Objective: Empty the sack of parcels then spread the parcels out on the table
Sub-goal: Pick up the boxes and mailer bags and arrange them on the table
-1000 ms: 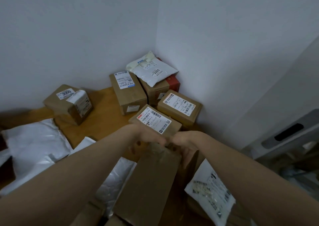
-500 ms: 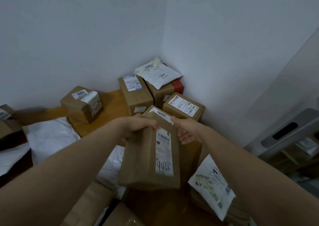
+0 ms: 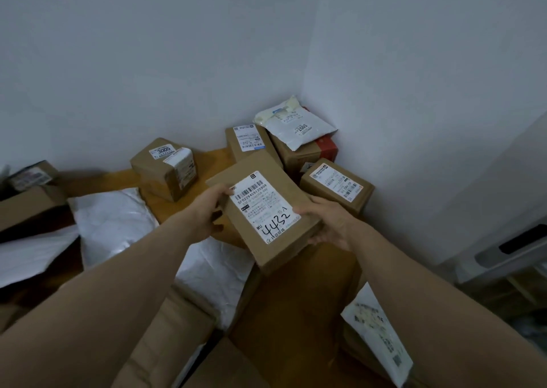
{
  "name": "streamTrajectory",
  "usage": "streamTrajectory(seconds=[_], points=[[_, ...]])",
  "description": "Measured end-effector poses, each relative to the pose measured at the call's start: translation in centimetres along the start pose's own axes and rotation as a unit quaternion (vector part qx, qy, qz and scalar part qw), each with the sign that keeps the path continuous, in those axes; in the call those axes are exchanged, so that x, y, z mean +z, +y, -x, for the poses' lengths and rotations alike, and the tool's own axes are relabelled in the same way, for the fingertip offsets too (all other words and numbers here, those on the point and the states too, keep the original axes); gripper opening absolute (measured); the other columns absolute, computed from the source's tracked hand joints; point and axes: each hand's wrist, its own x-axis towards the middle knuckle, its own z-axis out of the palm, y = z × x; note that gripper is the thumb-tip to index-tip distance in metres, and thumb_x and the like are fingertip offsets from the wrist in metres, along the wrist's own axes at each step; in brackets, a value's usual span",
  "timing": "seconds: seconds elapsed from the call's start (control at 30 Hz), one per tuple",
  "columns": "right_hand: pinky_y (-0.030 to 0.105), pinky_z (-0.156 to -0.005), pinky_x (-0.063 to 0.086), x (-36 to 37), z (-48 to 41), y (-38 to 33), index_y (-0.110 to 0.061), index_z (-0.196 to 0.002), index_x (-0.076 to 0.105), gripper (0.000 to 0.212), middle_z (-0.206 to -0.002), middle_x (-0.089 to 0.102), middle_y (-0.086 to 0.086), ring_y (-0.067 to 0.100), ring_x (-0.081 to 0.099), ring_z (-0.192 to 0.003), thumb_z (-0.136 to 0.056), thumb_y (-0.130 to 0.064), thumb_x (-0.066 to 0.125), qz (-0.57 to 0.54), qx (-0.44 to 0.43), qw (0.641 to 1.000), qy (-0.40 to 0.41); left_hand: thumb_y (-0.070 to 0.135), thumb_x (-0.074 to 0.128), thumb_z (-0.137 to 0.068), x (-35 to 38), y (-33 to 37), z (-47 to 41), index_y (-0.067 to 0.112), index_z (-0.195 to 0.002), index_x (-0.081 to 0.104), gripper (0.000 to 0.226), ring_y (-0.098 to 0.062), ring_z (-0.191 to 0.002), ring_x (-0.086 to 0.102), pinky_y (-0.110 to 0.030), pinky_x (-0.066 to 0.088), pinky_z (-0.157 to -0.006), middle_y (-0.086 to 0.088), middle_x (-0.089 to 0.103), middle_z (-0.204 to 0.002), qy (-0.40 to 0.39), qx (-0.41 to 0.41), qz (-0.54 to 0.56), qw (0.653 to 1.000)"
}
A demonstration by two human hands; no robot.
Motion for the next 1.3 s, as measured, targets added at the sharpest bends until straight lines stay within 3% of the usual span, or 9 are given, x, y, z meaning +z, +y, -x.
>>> streamTrajectory(seconds=[0.17,0.27,0.43,0.63,0.83,0.93,1.03,1.2,1.3], points=[[0.04,-0.085,0.053,1.4,-0.3,0.2,-0.04,-0.134,0.049,0.072,-0.13,0.052,0.004,0.024,0.055,-0.107,-0.07,-0.029,0.079,0.09,-0.064,0.992,0.059,0.008,0.043,-0.097,-0.6,-2.9,-0.4,0.002,-0.132,0.047,0.036,-0.028,-0.126,0.046,-0.034,0.037,-0.107,-0.014,0.047,-0.138,-0.046,-0.012,-0.35,0.936],[0.038,-0.082,0.051,2.3,-0.2,0.5,-0.037,-0.135,0.049,0.07,-0.131,0.052,0.004,0.023,0.052,-0.11,-0.073,-0.023,0.077,0.12,-0.056,0.991,0.034,0.019,0.052,-0.092,-1.8,-4.4,0.1,0.013,-0.138,0.042,0.047,-0.018,-0.121,0.048,-0.025,0.041,-0.099,-0.005,0.047,-0.139,-0.108,-0.03,-0.55,0.828],[0.05,-0.095,0.048,3.1,-0.9,1.0,-0.032,-0.137,0.048,0.074,-0.131,0.051,0.003,0.028,0.048,-0.12,-0.069,-0.031,0.079,0.152,0.001,0.988,0.02,0.025,0.065,-0.084,-3.8,-4.0,0.5,0.017,-0.135,0.047,0.055,-0.017,-0.123,0.048,-0.023,0.041,-0.096,0.0,0.05,-0.134,-0.122,-0.078,-0.599,0.788],[0.048,-0.096,0.049,3.7,-1.9,2.1,-0.029,-0.136,0.048,0.063,-0.129,0.052,0.004,0.026,0.049,-0.118,-0.078,-0.027,0.073,0.148,0.041,0.988,0.021,0.012,0.05,-0.096,-3.6,-3.7,-0.6,0.013,-0.101,0.057,0.009,-0.009,-0.082,0.053,-0.006,0.044,-0.056,0.005,0.053,-0.082,-0.123,-0.045,-0.455,0.881],[0.04,-0.093,0.047,3.2,-2.7,2.7,-0.018,-0.124,0.057,0.031,-0.123,0.056,0.003,0.022,0.052,-0.111,-0.094,-0.027,0.056,0.161,0.005,0.983,0.086,0.03,0.061,-0.091,-3.4,-4.5,-3.2,0.019,-0.119,0.051,0.032,-0.016,-0.103,0.056,-0.025,0.049,-0.081,0.006,0.056,-0.111,-0.066,0.012,-0.357,0.932],[0.038,-0.094,0.043,2.0,-4.2,3.1,-0.012,-0.118,0.059,0.04,-0.126,0.056,0.008,0.02,0.049,-0.108,-0.098,-0.042,0.041,0.35,-0.056,0.912,0.209,0.033,0.063,-0.089,-2.3,-4.7,-4.0,0.014,-0.116,0.053,0.034,-0.017,-0.092,0.06,-0.026,0.053,-0.077,0.0,0.061,-0.106,-0.045,0.018,-0.373,0.927],[0.041,-0.101,0.039,1.1,-5.2,3.7,-0.014,-0.127,0.052,0.054,-0.131,0.049,0.008,0.022,0.044,-0.119,-0.098,-0.052,0.027,0.474,-0.043,0.86,0.184,0.031,0.061,-0.09,-1.1,-4.1,-4.7,0.015,-0.107,0.052,0.025,-0.011,-0.073,0.057,-0.018,0.046,-0.056,0.002,0.057,-0.085,-0.009,0.013,-0.352,0.936],[0.035,-0.076,0.048,0.5,-6.1,3.5,-0.014,-0.106,0.062,0.073,-0.1,0.061,0.009,0.021,0.058,-0.091,-0.094,-0.061,0.008,0.577,-0.015,0.786,0.22,0.02,0.054,-0.095,1.0,-3.0,-5.1,0.007,-0.125,0.051,0.033,-0.026,-0.108,0.059,-0.031,0.049,-0.084,-0.01,0.06,-0.119,0.018,0.054,-0.354,0.934],[0.038,-0.082,0.044,0.9,-7.4,1.5,-0.014,-0.117,0.057,0.061,-0.112,0.059,0.013,0.024,0.055,-0.101,-0.098,-0.051,0.012,0.583,-0.05,0.766,0.265,0.02,0.052,-0.095,1.2,-2.2,-5.4,0.008,-0.133,0.047,0.04,-0.026,-0.12,0.052,-0.032,0.044,-0.094,-0.007,0.055,-0.129,0.02,0.051,-0.312,0.949]])
